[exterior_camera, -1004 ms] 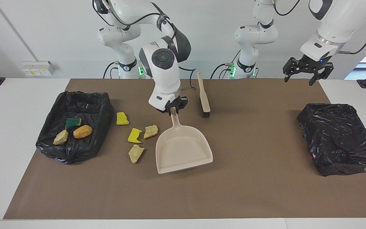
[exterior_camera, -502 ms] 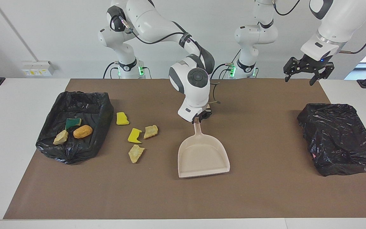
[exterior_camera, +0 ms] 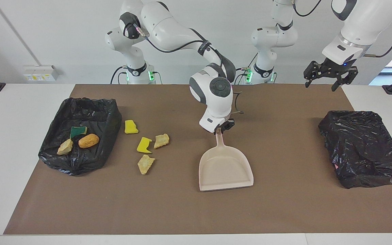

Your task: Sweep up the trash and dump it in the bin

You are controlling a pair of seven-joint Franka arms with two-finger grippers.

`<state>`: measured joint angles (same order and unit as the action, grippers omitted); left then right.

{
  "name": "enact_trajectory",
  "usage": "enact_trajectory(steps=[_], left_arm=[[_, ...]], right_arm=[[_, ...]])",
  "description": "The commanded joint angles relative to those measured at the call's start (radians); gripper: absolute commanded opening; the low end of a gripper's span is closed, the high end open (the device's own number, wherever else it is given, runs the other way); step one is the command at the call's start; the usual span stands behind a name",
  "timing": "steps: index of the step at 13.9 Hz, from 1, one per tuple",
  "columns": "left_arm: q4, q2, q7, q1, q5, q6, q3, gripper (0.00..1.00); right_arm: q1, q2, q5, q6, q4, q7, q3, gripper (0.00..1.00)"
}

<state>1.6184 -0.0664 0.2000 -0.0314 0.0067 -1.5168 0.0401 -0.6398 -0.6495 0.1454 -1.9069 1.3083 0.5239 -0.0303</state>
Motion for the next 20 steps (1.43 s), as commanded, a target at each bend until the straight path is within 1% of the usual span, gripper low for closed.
enact_trajectory(steps=[1,4,9,10,11,14,16,18,20], left_arm=[[0.023,-0.024,0.004,-0.002,0.015,-0.026,-0.005,1.0],[0.029,-0.026,-0.031,-0.004,0.015,-0.042,-0.005,1.0],[0.014,-0.009,-0.025,-0.015,0.007,-0.045,-0.003,1.0],[0.009,-0.006,-0.025,-0.016,0.006,-0.045,-0.003,1.0],[0.006,-0.003,-0.025,-0.016,0.006,-0.045,-0.003,1.0],[0.005,0.011,-0.025,-0.018,0.006,-0.059,-0.003,1.0],[0.0,0.043,-0.027,-0.019,0.004,-0.057,-0.003,1.0],[-0.028,0.085,-0.027,-0.019,0.004,-0.062,0.003,1.0],[-0.038,0.123,-0.034,-0.022,0.004,-0.094,0.013,1.0]], right_arm=[[0.002,-0.01,0.022,-0.012,-0.024,0.019,-0.014,0.0],[0.002,-0.033,0.022,-0.087,-0.009,0.019,-0.014,0.0],[0.0,-0.038,0.013,-0.086,-0.011,0.021,-0.014,0.0],[0.002,-0.035,0.014,-0.081,-0.012,0.021,-0.014,0.11],[0.005,-0.026,0.01,-0.075,-0.011,0.013,-0.013,0.99],[0.017,0.03,0.028,-0.067,-0.005,0.01,-0.013,1.0],[0.02,0.062,0.031,-0.061,0.012,0.016,-0.013,1.0],[0.049,0.089,0.031,-0.057,0.031,0.008,-0.014,1.0],[0.061,0.144,0.039,0.006,0.046,0.005,-0.013,1.0]])
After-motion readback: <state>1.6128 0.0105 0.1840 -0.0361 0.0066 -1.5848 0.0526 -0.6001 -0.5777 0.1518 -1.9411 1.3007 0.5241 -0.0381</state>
